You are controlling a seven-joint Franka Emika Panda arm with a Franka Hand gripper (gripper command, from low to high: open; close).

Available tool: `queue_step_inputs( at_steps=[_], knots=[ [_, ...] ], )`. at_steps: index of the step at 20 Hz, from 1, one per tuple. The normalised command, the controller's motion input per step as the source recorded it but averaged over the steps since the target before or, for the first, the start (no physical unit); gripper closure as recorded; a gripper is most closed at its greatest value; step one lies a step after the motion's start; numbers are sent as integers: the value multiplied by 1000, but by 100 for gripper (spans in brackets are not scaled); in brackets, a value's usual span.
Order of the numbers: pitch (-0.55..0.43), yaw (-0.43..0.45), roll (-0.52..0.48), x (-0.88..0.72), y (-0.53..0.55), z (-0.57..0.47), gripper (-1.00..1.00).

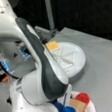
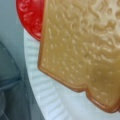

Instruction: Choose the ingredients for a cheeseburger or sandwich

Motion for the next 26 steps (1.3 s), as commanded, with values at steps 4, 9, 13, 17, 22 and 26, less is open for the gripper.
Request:
queue_step_inputs(
  at_steps=[4, 9, 13, 17, 22, 26],
  knots=[
    [83, 121, -148, 50, 12, 104, -100],
    [133, 89, -180, 46, 37, 238, -100],
    [182, 67, -220, 65, 55, 307, -100],
    [187, 24, -271, 116, 99, 269, -100],
    [128, -98, -430, 174, 205, 224, -100],
    [109, -163, -586, 123, 304, 280, -100]
  ],
)
